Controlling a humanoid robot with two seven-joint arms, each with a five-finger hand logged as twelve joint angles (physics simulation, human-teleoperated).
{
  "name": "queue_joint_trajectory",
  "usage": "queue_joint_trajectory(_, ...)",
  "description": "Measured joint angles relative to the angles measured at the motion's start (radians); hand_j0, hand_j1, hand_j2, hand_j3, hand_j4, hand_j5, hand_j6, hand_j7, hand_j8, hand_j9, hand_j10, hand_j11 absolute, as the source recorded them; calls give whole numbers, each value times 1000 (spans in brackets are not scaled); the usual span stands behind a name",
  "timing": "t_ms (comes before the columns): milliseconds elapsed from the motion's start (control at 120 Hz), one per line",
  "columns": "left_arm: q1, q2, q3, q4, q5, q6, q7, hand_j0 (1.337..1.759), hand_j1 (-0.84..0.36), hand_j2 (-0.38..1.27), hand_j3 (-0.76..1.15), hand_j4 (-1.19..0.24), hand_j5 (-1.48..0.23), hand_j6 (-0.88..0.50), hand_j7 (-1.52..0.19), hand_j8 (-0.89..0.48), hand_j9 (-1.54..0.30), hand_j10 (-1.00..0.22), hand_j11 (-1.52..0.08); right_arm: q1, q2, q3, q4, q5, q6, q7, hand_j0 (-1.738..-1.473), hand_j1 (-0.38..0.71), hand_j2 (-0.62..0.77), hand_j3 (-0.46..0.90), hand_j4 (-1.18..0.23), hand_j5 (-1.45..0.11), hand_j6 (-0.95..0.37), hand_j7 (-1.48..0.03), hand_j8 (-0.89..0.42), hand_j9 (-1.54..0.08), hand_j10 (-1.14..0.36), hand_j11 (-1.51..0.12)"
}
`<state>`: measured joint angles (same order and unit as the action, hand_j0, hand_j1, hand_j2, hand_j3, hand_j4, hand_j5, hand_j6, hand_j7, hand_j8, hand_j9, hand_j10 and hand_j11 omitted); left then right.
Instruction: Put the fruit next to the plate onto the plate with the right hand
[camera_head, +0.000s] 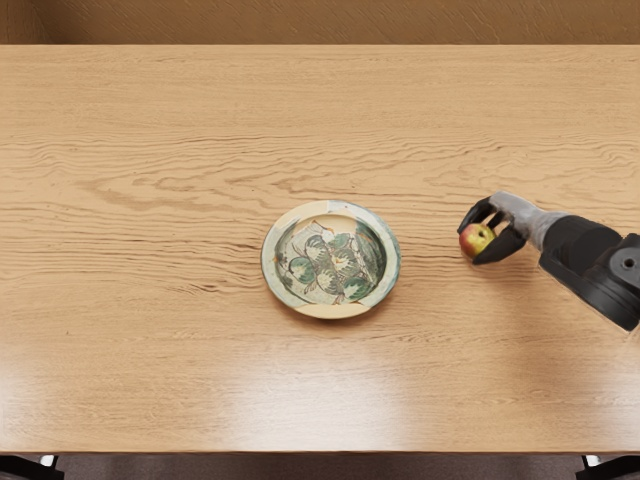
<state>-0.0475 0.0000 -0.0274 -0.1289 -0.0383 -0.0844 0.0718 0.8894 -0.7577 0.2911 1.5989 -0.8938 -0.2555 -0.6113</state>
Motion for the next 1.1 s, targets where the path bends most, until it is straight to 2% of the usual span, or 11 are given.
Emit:
queue_joint_trajectory(250,0,0,0,0,0,0,0,1658,73,46,0,-230,-299,-230,-299,-230,-299,-230,-299,22,-26,212,-34,250,390,0,-1651,295,49,1,-633,-994,-334,-952,-315,-994,-585,-999)
queue_joint_trajectory(400,0,0,0,0,0,0,0,1658,73,46,0,-230,-299,-230,-299,-230,-299,-230,-299,25,-1,291,-48,339,534,0,-1651,298,53,1,-630,-999,-330,-955,-313,-997,-582,-1003)
queue_joint_trajectory(808,0,0,0,0,0,0,0,1658,73,46,0,-230,-299,-230,-299,-230,-299,-230,-299,61,219,326,-133,365,597,0,-1653,312,67,1,-618,-1008,-317,-958,-302,-1000,-568,-1009)
queue_joint_trajectory(1100,0,0,0,0,0,0,0,1658,73,46,0,-230,-299,-230,-299,-230,-299,-230,-299,58,368,316,-243,242,597,0,-1653,307,65,1,-626,-1005,-321,-957,-305,-997,-572,-1007)
